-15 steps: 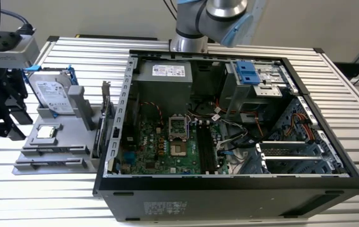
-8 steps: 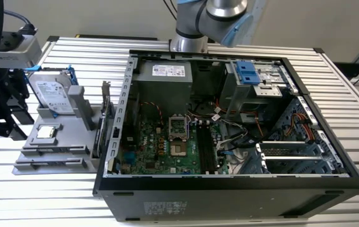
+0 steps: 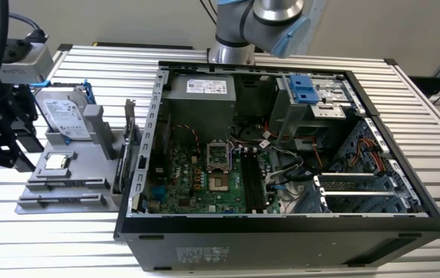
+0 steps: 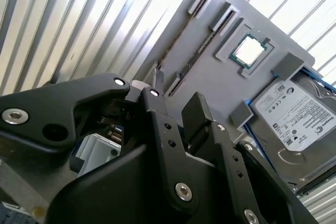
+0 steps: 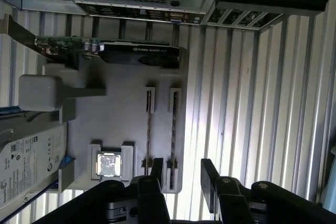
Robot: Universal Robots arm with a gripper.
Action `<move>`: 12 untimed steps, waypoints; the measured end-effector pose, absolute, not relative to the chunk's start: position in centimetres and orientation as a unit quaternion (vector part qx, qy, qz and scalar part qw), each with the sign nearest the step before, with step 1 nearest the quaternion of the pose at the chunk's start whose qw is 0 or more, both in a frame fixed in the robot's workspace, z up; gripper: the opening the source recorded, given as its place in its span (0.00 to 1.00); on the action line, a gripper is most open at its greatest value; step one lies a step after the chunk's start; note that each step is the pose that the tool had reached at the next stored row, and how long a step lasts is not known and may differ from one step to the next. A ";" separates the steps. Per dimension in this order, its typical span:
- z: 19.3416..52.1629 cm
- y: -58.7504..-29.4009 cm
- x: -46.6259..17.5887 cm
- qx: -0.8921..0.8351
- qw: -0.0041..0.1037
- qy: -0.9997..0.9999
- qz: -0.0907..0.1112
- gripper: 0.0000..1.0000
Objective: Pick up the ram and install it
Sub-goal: 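Pick up the ram and move it above insertion slot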
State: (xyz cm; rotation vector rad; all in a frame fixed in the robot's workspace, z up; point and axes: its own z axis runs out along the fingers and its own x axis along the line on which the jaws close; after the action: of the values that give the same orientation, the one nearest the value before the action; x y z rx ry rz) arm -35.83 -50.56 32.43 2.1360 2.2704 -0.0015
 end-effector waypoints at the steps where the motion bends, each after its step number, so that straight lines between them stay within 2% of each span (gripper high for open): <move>1: 32.4 -50.6 -35.8 0.685 0.012 0.728 0.000 1.00; 12: 32.4 -50.6 -35.2 0.685 0.012 0.728 0.000 1.00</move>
State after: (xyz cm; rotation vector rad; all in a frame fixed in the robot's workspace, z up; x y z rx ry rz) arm -35.18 -50.56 32.43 2.1359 2.2705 -0.0015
